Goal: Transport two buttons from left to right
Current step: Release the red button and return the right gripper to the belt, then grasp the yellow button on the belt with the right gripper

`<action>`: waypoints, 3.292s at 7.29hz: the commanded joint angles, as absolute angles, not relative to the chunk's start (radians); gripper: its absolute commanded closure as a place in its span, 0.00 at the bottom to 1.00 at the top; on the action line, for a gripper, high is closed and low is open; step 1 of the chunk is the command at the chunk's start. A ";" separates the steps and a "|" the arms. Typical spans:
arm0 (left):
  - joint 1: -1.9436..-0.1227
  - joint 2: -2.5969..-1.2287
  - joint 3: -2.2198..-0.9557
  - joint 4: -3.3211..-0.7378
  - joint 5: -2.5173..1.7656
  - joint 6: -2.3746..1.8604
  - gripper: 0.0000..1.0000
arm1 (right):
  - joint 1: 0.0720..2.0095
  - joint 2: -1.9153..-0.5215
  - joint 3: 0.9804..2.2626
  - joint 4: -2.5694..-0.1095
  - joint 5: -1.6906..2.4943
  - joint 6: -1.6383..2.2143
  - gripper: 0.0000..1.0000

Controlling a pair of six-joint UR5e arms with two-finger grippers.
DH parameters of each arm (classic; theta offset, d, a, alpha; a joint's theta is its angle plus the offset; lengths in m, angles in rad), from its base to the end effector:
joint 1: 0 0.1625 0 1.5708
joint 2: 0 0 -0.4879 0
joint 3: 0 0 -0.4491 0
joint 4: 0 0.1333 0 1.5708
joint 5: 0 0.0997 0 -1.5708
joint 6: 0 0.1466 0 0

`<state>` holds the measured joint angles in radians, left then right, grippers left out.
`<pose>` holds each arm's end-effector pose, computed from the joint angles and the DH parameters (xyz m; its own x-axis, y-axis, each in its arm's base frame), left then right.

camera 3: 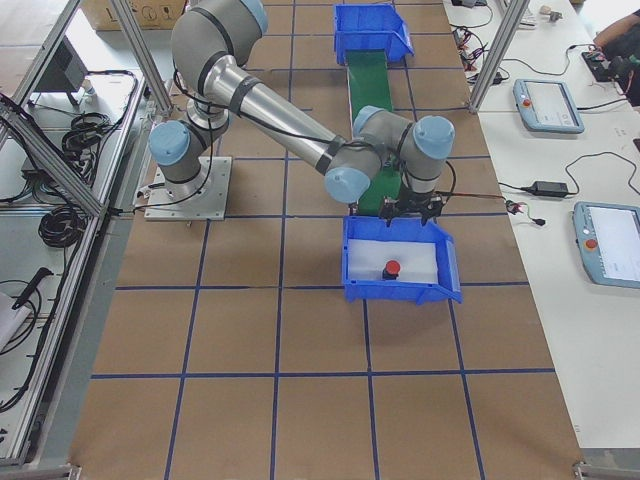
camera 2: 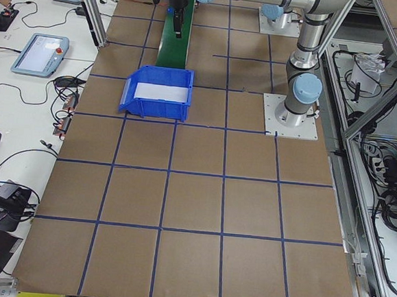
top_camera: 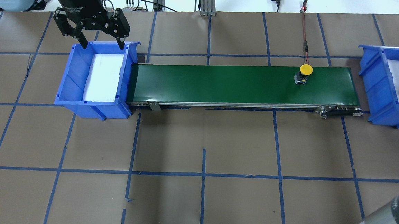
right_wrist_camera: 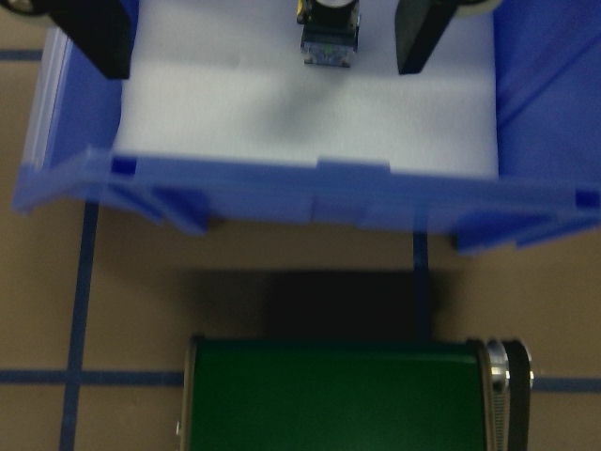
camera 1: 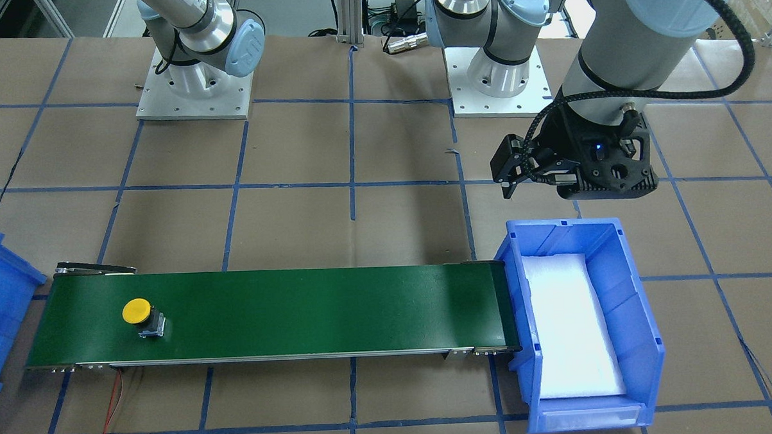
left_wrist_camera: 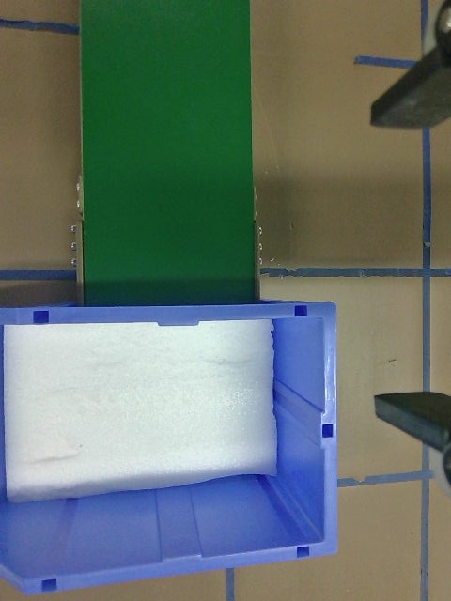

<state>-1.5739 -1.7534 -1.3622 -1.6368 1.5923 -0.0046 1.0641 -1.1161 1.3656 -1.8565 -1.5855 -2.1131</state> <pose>-0.1321 -0.6309 0.5035 -0.9998 -0.0006 -0.0217 -0.0015 0.9992 0.0399 -0.2514 -0.7233 0.3471 0.0357 -0.9991 0.0234 -0.9989 -0.0349 0.0313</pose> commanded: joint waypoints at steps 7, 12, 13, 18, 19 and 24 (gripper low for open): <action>-1.574 -1.753 -1.364 -1.637 1.592 -0.005 0.00 | 1.233 -1.127 1.546 -1.988 -1.531 -1.957 0.00; -1.574 -1.753 -1.364 -1.637 1.592 -0.005 0.00 | 1.312 -1.138 1.577 -2.021 -1.549 -1.901 0.00; -1.574 -1.753 -1.364 -1.637 1.592 -0.005 0.00 | 1.312 -1.137 1.586 -2.031 -1.549 -1.901 0.00; -1.574 -1.753 -1.364 -1.637 1.592 -0.005 0.00 | 1.312 -1.137 1.609 -2.043 -1.546 -1.902 0.10; -1.574 -1.752 -1.364 -1.637 1.592 -0.005 0.00 | 1.312 -1.137 1.609 -2.058 -1.546 -1.907 0.21; -1.574 -1.753 -1.362 -1.637 1.592 -0.005 0.00 | 1.310 -1.137 1.605 -2.106 -1.566 -1.942 0.92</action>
<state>-1.5739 -1.7521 -1.3635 -1.6368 1.5923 -0.0046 1.3105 -1.1352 1.6080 -2.1026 -1.5631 -1.9398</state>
